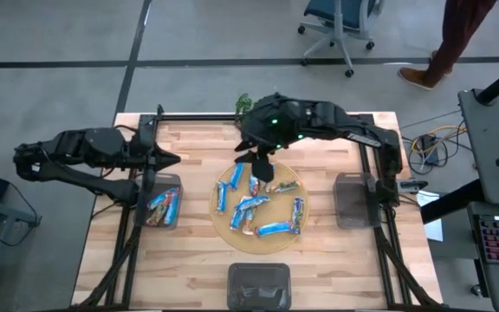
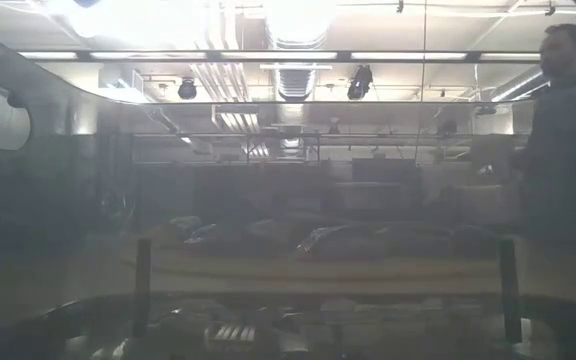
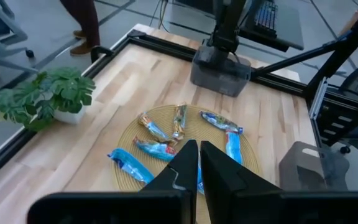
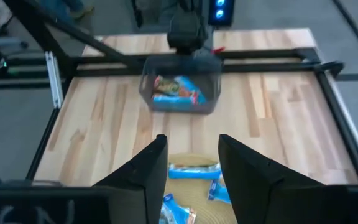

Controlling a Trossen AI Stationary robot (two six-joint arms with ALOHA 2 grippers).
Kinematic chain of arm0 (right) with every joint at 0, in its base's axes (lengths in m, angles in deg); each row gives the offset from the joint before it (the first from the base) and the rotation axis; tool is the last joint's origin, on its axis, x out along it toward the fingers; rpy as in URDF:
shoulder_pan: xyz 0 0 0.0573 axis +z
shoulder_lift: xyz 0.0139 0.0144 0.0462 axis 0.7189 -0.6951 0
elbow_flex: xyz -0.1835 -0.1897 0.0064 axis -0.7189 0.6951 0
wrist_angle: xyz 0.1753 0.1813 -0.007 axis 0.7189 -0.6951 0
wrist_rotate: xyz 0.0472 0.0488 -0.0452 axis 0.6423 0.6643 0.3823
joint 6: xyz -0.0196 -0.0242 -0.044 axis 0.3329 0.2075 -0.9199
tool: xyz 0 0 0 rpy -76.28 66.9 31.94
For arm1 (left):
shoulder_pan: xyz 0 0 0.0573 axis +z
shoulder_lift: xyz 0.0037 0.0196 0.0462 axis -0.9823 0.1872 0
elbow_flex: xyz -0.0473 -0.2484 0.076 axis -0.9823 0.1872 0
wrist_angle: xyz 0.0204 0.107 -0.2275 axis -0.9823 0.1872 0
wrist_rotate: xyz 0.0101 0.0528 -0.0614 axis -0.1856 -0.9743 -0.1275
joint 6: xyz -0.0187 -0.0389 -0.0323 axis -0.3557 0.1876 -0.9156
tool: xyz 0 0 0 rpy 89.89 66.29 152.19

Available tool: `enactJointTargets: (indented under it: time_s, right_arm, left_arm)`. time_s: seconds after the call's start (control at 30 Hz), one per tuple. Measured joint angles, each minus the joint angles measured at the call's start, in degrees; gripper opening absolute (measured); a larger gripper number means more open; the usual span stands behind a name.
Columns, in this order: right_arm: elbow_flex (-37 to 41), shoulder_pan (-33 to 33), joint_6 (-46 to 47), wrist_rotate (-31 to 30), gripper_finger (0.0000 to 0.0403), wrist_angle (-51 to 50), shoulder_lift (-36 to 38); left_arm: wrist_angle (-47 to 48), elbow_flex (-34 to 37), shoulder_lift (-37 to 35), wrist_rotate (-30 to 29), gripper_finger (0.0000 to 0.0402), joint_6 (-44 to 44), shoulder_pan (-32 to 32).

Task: Pick and place Granola Bars by type
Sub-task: Put the top red granola bar into the top left bin

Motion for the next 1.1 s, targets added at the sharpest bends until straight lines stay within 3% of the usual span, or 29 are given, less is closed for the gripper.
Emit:
enactJointTargets:
  time_s: [0.33,0.47,0.8,1.0,1.1]
  right_arm:
    - [7.68,4.87,3.97,-8.42,0.0117,0.28,7.71]
    - [16.65,7.08,6.73,-12.56,0.0116,3.37,12.94]
    - [46.22,9.35,15.50,-17.14,0.0118,24.68,29.52]
    - [54.78,10.03,18.97,-16.63,0.0118,26.61,34.54]
    - [56.98,10.20,19.10,-16.66,0.0118,26.60,36.21]
  left_arm:
    - [0.09,0.02,-1.87,-0.87,0.0003,1.90,0.00]
    - [0.11,0.04,-2.30,-1.96,0.0003,2.21,0.00]
    - [0.04,0.07,-1.60,-3.89,0.0003,2.53,0.00]
    - [0.16,0.18,-0.10,-5.95,0.0003,2.38,-0.02]
    - [-0.82,0.17,1.56,-8.35,0.0003,-2.18,-0.02]
